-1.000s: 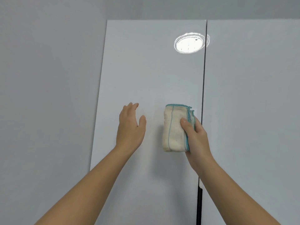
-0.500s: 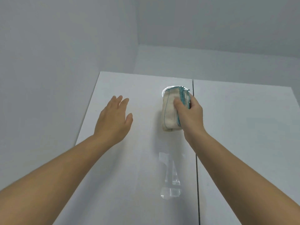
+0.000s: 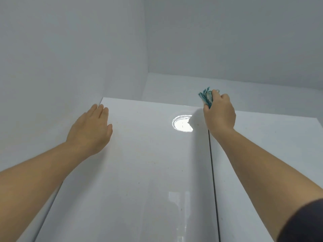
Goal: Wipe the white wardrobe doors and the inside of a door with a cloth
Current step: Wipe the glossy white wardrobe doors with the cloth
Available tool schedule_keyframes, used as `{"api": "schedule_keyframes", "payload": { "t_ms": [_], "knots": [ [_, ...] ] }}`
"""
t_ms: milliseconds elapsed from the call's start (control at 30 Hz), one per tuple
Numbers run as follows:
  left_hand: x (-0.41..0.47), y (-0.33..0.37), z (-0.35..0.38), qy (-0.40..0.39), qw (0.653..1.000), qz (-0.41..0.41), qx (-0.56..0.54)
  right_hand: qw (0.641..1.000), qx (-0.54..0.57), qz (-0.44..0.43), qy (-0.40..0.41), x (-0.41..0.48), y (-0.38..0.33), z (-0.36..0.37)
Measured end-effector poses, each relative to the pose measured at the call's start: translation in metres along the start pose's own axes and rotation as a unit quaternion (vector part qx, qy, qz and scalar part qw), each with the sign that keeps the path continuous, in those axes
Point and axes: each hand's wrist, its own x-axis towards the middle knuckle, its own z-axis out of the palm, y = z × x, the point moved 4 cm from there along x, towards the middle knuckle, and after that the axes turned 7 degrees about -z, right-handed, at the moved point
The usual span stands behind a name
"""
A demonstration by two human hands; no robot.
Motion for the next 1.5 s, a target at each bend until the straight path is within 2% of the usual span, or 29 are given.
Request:
{"api": "schedule_keyframes", "payload": {
  "t_ms": [233, 333, 433, 533, 667, 833, 933, 1033, 1100, 1200, 1233, 1267, 1300, 1367, 1433, 1500],
  "knots": [
    [0.008, -0.026, 0.001, 0.001, 0.999, 0.007, 0.047, 0.999, -0.022, 0.023, -0.036, 0.001, -0.003, 0.027],
    [0.006, -0.032, -0.002, 0.005, 0.998, 0.04, 0.052, 0.998, -0.012, -0.006, -0.069, -0.003, -0.009, 0.04],
    [0.006, -0.036, -0.001, 0.061, 0.988, 0.111, 0.086, 0.996, -0.01, -0.045, -0.083, -0.008, -0.013, 0.043],
    [0.011, -0.046, 0.006, 0.114, 0.966, 0.144, 0.18, 0.995, 0.046, -0.045, -0.072, -0.01, -0.008, 0.036],
    [0.008, -0.048, 0.01, 0.122, 0.949, 0.191, 0.218, 0.991, 0.113, -0.043, -0.057, -0.018, 0.0, 0.032],
    [0.006, -0.049, 0.011, 0.107, 0.943, 0.21, 0.233, 0.995, 0.036, -0.07, -0.067, -0.024, 0.0, 0.044],
    [0.006, -0.05, 0.011, 0.106, 0.943, 0.214, 0.23, 0.992, -0.027, -0.115, -0.051, -0.033, -0.003, 0.049],
    [0.006, -0.048, 0.01, 0.111, 0.939, 0.221, 0.238, 0.99, 0.005, -0.132, -0.046, -0.038, -0.005, 0.051],
    [0.006, -0.049, 0.01, 0.104, 0.937, 0.221, 0.252, 0.992, 0.037, -0.108, -0.061, -0.037, -0.004, 0.054],
    [0.008, -0.052, 0.013, 0.108, 0.932, 0.207, 0.276, 0.995, 0.026, -0.071, -0.059, -0.031, -0.009, 0.059],
    [0.006, -0.05, 0.014, 0.117, 0.927, 0.201, 0.295, 0.996, 0.029, -0.064, -0.049, -0.027, -0.013, 0.06],
    [0.004, -0.048, 0.014, 0.149, 0.909, 0.202, 0.332, 0.997, 0.032, -0.057, -0.044, -0.024, -0.016, 0.061],
    [0.004, -0.05, 0.017, 0.141, 0.889, 0.196, 0.388, 0.997, 0.032, -0.053, -0.043, -0.021, -0.02, 0.064],
    [0.004, -0.053, 0.019, 0.082, 0.869, 0.176, 0.455, 0.998, 0.024, -0.045, -0.047, -0.016, -0.029, 0.07],
    [0.001, -0.051, 0.02, 0.051, 0.835, 0.185, 0.516, 0.997, 0.026, -0.039, -0.059, -0.014, -0.044, 0.077],
    [0.002, -0.054, 0.017, 0.034, 0.822, 0.159, 0.546, 0.995, 0.027, -0.055, -0.082, -0.013, -0.064, 0.086]
  ]
}}
